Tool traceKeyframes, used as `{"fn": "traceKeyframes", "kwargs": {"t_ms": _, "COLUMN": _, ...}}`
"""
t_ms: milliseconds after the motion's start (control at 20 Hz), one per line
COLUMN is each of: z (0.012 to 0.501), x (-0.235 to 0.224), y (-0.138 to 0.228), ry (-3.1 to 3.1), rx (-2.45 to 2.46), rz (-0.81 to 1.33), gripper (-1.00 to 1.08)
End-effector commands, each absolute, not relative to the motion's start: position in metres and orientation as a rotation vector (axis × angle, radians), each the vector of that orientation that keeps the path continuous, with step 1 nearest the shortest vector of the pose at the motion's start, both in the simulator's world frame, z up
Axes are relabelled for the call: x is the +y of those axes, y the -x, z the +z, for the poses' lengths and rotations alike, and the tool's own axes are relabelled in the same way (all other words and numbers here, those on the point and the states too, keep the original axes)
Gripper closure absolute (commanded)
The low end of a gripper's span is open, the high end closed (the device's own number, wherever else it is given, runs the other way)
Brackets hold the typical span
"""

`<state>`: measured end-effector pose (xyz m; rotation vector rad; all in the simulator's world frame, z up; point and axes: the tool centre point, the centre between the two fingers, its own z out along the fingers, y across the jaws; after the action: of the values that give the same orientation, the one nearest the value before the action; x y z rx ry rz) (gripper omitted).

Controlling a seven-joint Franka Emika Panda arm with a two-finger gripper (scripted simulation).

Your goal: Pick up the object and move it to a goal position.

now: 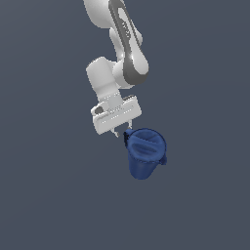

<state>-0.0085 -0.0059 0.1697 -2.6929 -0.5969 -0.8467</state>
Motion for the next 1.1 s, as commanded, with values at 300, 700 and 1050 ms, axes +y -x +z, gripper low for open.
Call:
{"fn": "traceKeyframes", "kwargs": {"t_ms": 300, "z": 0.207, "x": -0.007, "y": 0.002, "ry": 2.586, "rx": -0.594, "rz": -1.031, "gripper": -0.20}}
{"fn": "traceKeyframes", "kwargs": {"t_ms": 700, "z": 0.211, "x": -0.008, "y": 0.001, "ry": 2.574, "rx": -0.592, "rz": -1.053, "gripper": -0.20}}
{"fn": "traceKeyframes", "kwargs": {"t_ms": 1050, "z": 0.204, "x": -0.003, "y": -0.007, "ry": 2.572, "rx": -0.594, "rz": -1.057, "gripper": -0.20}}
